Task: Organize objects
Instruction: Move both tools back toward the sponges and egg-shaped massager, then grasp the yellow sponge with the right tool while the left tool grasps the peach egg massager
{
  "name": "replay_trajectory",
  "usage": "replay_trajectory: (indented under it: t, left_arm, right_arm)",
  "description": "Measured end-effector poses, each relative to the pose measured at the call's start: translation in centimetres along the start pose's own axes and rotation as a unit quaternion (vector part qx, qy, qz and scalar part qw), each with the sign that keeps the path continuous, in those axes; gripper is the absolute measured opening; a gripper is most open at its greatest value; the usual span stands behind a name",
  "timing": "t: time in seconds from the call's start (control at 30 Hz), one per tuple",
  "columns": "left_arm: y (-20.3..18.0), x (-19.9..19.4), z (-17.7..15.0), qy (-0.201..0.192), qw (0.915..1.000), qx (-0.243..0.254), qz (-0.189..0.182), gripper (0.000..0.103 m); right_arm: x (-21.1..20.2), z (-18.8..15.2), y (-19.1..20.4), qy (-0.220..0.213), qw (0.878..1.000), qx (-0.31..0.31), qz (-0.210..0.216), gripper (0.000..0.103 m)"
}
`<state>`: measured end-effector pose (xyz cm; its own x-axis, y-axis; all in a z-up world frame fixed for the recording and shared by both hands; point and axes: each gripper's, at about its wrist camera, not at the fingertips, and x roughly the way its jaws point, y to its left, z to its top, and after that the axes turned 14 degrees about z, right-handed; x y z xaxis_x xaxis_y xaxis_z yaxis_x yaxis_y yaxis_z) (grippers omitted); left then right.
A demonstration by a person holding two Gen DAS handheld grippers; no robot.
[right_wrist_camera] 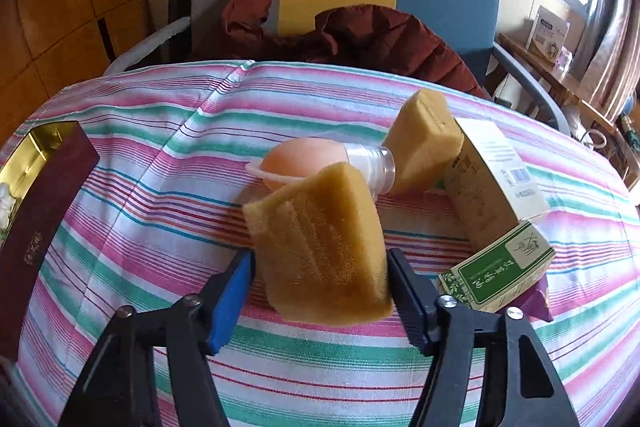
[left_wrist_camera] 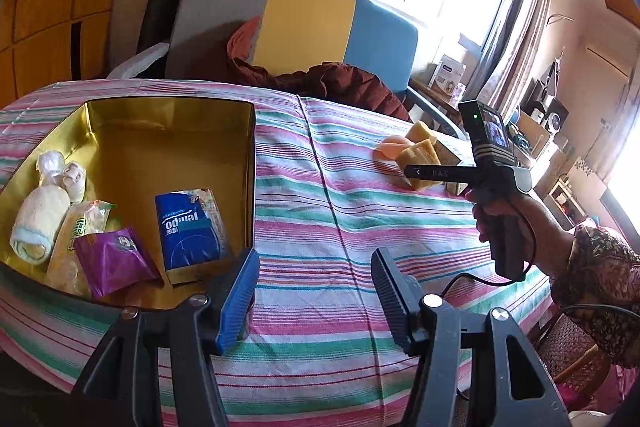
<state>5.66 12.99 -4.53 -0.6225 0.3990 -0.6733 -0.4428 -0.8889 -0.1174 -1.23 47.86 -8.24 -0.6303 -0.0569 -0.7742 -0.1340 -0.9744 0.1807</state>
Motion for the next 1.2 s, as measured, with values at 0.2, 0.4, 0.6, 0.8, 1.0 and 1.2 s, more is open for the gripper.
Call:
replay_trajectory:
  t: [0.2, 0.4, 0.6, 0.8, 1.0, 1.2]
  left_arm:
    - [-1.1, 0.3, 1.3, -0.006, 0.9999, 0.006, -0.008, 0.059]
    - [-4.3, 2.5, 4.7, -0.003, 0.9993, 0.021, -0.031, 0.059]
    - [-10.4, 7.3, 8.7, 0.018, 0.9951, 0.086, -0.044, 0.065]
    - [-16.9, 14.3, 11.2, 0.068, 0.9837, 0.156, -0.059, 0.069]
    - [-20.9, 19.8, 13.2, 0.089, 0.9754, 0.194, -0.056, 0.069]
    - [-22.7, 23.4, 14.6, 0.097, 0.9699, 0.22, -0.038, 0.07]
  right_arm:
    - [-1.9, -1.7, -1.7, -0.038, 0.997, 0.058, 0.043, 0.057]
    - [-3.3, -5.3, -3.7, -0.089, 0.983, 0.152, 0.054, 0.056]
    - [-4.9, -7.1, -4.4, -0.141, 0.973, 0.18, 0.038, 0.056]
    - [-5.3, -8.3, -6.6, -0.168, 0.954, 0.232, 0.083, 0.056]
    - [-5.3, -8.8, -7.4, -0.186, 0.943, 0.252, 0.112, 0.055]
    - [-5.3, -8.7, -7.1, -0.186, 0.945, 0.248, 0.107, 0.055]
